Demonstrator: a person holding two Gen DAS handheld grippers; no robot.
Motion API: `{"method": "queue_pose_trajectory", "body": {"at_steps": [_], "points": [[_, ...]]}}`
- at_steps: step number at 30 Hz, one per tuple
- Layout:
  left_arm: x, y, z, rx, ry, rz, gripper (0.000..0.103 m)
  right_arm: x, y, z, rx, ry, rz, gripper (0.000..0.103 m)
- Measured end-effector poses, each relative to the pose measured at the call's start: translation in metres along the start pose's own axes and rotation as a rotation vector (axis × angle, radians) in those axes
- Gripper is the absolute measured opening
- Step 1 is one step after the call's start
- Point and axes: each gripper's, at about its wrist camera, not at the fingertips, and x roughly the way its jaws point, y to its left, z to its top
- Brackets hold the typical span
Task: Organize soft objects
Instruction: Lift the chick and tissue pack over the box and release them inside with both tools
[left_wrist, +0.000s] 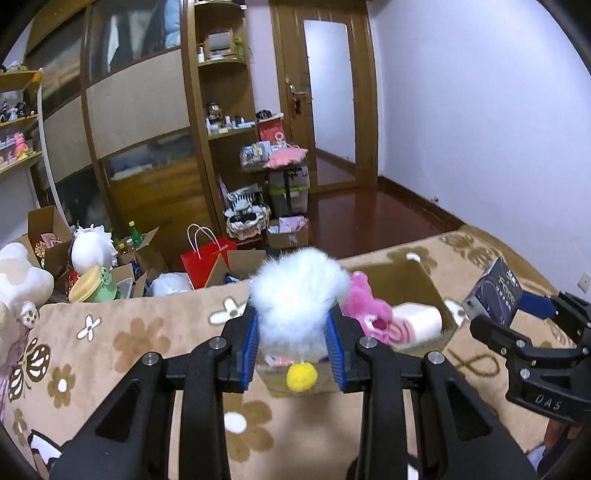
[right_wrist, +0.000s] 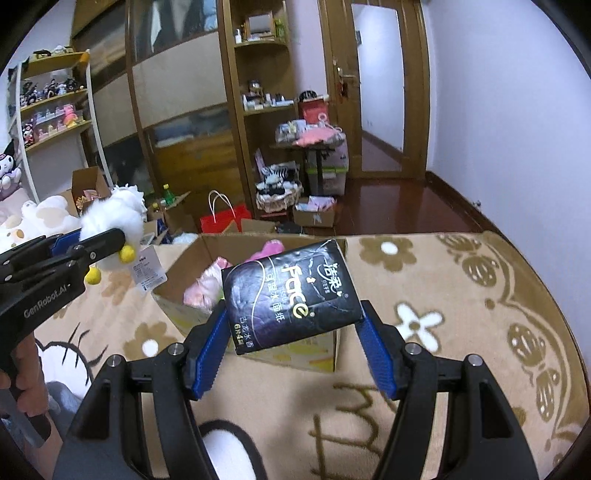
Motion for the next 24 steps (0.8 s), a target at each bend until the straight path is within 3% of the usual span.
{"method": "queue_pose_trajectory", "body": {"at_steps": [4, 8, 15, 24], "points": [[0.004, 0.0, 0.011, 0.032, -0.047, 0.044, 0.031, 0.004, 0.003, 0.009, -0.013, -0.022, 0.004, 0.071], [0.017, 0.0, 0.02, 0.018, -0.053, 0.04, 0.031, 0.012, 0.004, 0.019, -0.021, -0.038, 0.01, 0.071], [0.045, -0.01, 0.022, 0.044, -0.024, 0.029, 0.031, 0.034, 0.003, 0.034, -0.063, -0.05, -0.001, 0.071], [0.081, -0.004, 0.015, 0.005, 0.055, 0.009, 0.032, 0.061, -0.019, 0.041, -0.013, -0.037, 0.015, 0.071]]}}
